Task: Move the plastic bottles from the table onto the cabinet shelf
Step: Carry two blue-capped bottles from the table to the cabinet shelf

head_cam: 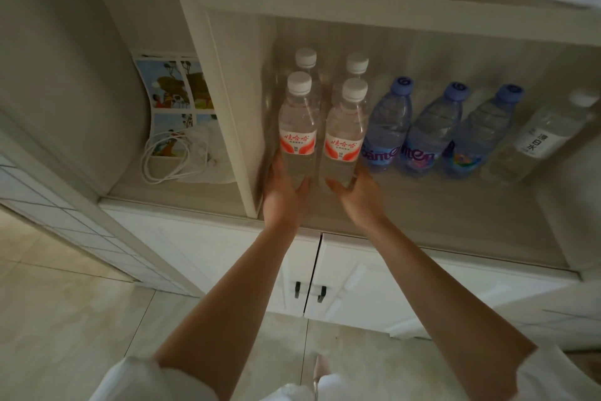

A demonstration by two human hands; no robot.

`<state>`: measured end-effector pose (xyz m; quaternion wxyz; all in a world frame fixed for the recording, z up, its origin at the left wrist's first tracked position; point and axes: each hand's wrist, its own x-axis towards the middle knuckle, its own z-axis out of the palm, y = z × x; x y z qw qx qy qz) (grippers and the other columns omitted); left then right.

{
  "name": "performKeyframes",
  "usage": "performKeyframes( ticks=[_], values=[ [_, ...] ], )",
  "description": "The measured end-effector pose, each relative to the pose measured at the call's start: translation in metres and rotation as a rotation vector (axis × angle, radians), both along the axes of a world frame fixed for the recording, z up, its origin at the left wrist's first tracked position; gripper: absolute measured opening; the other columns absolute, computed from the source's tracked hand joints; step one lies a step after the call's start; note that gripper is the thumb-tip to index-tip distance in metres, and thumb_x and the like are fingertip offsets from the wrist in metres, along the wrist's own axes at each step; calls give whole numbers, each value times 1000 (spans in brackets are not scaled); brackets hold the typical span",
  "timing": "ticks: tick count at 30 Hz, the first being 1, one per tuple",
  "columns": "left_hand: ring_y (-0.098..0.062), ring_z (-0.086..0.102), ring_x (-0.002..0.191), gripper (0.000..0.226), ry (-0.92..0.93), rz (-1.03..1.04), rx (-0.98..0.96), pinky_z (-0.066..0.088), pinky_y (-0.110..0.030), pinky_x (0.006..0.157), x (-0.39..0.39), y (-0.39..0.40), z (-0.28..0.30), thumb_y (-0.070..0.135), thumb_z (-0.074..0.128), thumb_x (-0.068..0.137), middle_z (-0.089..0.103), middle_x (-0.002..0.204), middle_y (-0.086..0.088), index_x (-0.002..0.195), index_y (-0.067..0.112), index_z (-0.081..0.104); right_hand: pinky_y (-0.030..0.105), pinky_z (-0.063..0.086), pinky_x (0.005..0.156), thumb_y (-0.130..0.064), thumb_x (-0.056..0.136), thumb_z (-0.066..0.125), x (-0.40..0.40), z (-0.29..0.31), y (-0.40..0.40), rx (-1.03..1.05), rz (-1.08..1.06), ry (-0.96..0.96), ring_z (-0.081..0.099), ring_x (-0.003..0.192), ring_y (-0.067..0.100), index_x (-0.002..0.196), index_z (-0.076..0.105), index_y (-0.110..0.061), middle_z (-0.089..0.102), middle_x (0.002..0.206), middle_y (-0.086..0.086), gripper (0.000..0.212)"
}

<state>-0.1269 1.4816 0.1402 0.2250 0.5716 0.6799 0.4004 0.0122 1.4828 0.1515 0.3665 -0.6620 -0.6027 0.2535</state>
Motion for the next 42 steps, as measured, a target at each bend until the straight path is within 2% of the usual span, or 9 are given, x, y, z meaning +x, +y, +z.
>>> performKeyframes(
  ticks=[6, 9, 14, 19, 22, 26, 28, 34, 42],
  values=[
    [-8, 63, 106, 43, -201, -22, 84, 57, -25, 86, -17, -79, -3, 9, 60, 90, 65, 121, 6, 132, 17, 52, 41, 43, 108, -18, 92, 61, -3, -14, -81, -69, -40, 100, 51, 128, 23, 143, 37, -9, 51, 141, 10, 57],
    [-5, 67, 90, 36, -223, 16, 58, 56, -15, 72, -36, -123, -19, 2, 60, 89, 69, 103, 10, 122, 17, 58, 35, 43, 109, -14, 94, 58, -10, -17, -121, -38, -14, 83, 52, 127, 17, 141, 42, -10, 54, 138, 6, 50],
    [-5, 69, 83, 36, -206, 72, -39, 59, -26, 68, -63, -176, -53, -2, 62, 87, 71, 91, 13, 116, 20, 59, 21, 43, 101, -12, 94, 56, -29, -31, -159, -82, 82, 90, 54, 118, 6, 134, 49, -12, 59, 129, 0, 40],
    [-16, 71, 75, 34, -243, 221, -139, 60, -35, 66, -86, -225, -62, -1, 56, 88, 71, 81, 14, 100, 31, 59, 17, 46, 89, -9, 94, 55, -47, -52, -176, -229, 223, 92, 60, 103, 9, 127, 55, -10, 65, 116, 4, 33],
    [-17, 70, 76, 27, -253, 319, -210, 59, -33, 68, -92, -251, -60, 3, 56, 90, 72, 81, 10, 104, 26, 61, 18, 52, 84, -11, 95, 55, -55, -62, -184, -317, 328, 88, 62, 94, 7, 120, 59, -11, 65, 106, -1, 26],
    [-6, 68, 75, 23, -198, 503, -276, 56, -22, 67, -89, -291, -60, 9, 57, 92, 69, 81, 15, 111, 20, 63, 18, 52, 85, -13, 94, 56, -62, -77, -192, -418, 583, 31, 62, 92, 3, 118, 60, -13, 66, 101, -3, 25],
    [-6, 69, 74, 22, -179, 625, -278, 57, -23, 67, -83, -315, -61, 11, 57, 92, 69, 80, 15, 110, 22, 64, 25, 53, 87, -11, 93, 56, -66, -83, -194, -461, 703, -1, 62, 92, 7, 118, 61, -11, 68, 102, 0, 25],
    [-13, 71, 70, 24, -302, 1050, -239, 59, -33, 69, -52, -397, -80, 8, 59, 89, 72, 77, 7, 100, 30, 61, 12, 44, 79, -12, 93, 56, -96, -92, -215, -476, 1089, -133, 62, 93, 10, 119, 60, -11, 68, 103, 1, 26],
    [-2, 69, 66, 14, -342, 1503, -200, 57, -24, 67, 4, -541, -84, 10, 59, 90, 71, 73, 12, 95, 21, 68, 21, 50, 86, -12, 93, 56, -143, -85, -334, -387, 1617, -291, 63, 92, 9, 120, 60, -9, 68, 98, -2, 28]
  ],
)
